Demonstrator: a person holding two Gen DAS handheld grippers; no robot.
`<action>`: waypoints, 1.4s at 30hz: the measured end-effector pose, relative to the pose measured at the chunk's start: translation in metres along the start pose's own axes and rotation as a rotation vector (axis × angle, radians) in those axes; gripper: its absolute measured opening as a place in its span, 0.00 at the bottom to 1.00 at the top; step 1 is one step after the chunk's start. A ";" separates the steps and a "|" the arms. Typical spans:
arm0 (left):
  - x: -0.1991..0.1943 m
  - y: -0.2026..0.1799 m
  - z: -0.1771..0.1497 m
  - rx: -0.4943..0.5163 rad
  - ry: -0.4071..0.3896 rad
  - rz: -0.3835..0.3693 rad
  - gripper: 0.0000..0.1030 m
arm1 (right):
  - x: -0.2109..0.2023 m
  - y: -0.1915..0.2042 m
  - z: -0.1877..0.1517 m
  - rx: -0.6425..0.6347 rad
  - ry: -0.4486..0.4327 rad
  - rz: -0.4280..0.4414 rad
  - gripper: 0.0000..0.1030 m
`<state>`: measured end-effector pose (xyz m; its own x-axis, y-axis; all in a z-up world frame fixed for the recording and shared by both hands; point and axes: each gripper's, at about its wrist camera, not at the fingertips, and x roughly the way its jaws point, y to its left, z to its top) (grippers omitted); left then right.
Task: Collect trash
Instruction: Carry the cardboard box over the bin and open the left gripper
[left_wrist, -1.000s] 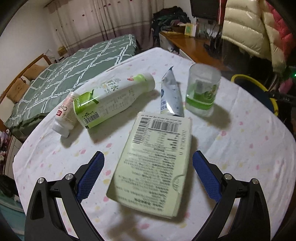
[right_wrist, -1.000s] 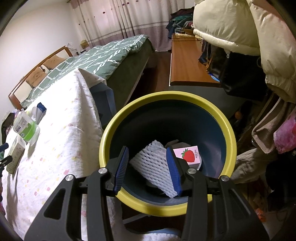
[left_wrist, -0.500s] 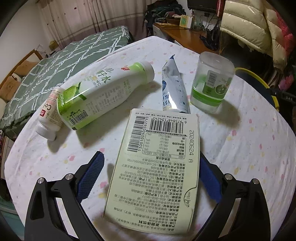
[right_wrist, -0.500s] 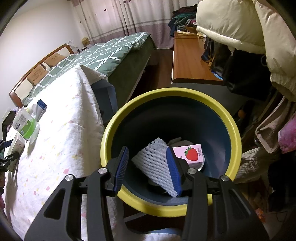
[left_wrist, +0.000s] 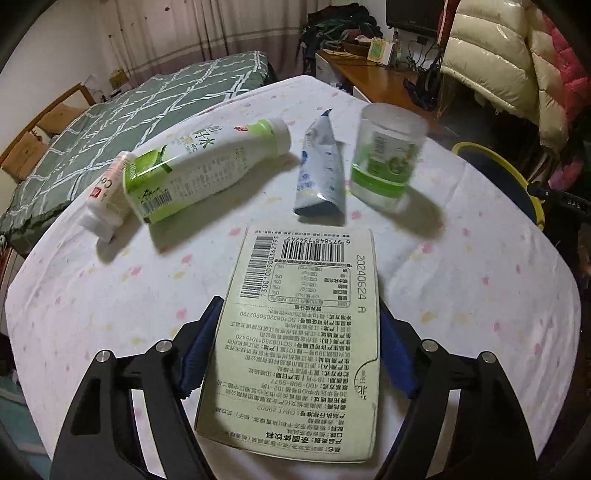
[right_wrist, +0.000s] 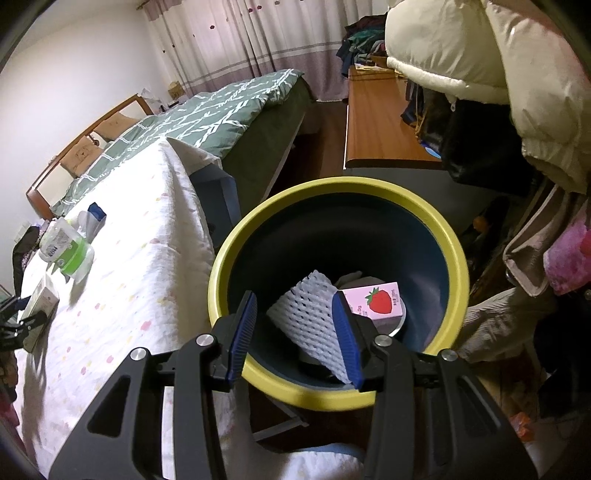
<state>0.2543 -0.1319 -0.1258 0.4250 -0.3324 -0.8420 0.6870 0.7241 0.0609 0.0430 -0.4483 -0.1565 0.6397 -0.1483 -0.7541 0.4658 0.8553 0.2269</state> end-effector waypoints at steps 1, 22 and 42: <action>-0.006 -0.005 -0.002 0.002 -0.008 0.006 0.74 | -0.003 -0.001 -0.001 0.000 -0.004 0.001 0.40; -0.074 -0.172 0.061 0.244 -0.170 -0.120 0.73 | -0.062 -0.047 -0.021 0.049 -0.091 -0.011 0.40; 0.043 -0.330 0.164 0.381 -0.091 -0.234 0.73 | -0.079 -0.125 -0.046 0.171 -0.099 -0.085 0.40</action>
<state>0.1424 -0.4841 -0.0945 0.2710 -0.5246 -0.8071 0.9313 0.3550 0.0820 -0.0938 -0.5212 -0.1534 0.6472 -0.2715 -0.7123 0.6119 0.7423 0.2730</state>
